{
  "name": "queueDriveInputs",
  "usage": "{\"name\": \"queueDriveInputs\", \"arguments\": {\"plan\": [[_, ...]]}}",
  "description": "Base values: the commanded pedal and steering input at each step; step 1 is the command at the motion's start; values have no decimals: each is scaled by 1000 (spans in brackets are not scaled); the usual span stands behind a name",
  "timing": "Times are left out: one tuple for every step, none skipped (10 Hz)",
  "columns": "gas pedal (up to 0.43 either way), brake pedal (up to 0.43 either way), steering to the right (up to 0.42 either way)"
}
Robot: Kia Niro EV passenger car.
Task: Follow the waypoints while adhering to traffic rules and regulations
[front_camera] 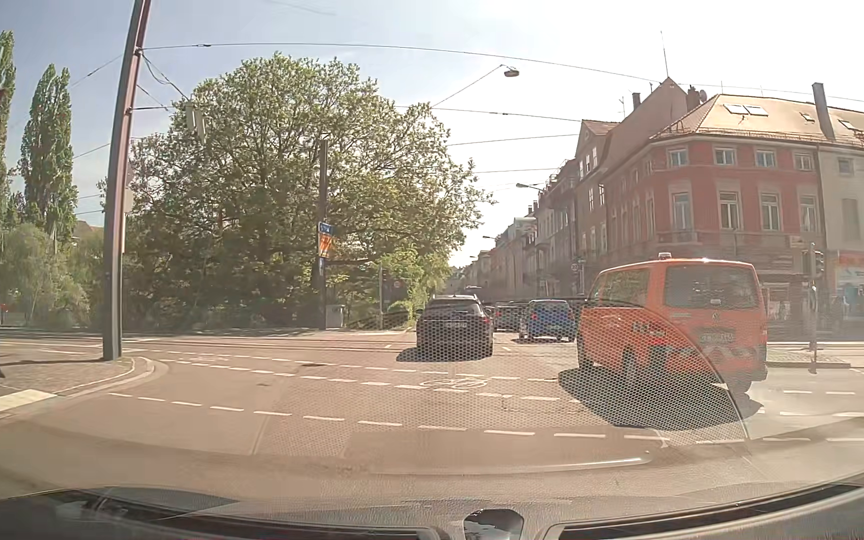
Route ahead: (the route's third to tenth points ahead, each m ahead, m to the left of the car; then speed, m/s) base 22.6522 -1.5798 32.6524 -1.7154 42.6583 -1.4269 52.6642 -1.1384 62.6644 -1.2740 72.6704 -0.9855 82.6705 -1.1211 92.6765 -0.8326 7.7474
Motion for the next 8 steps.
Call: {"name": "queueDriveInputs", "arguments": {"plan": [[79,0,-2],[79,0,-3],[79,0,-3],[79,0,-3],[79,0,-3],[79,0,-2],[79,0,-3],[79,0,-3]]}}
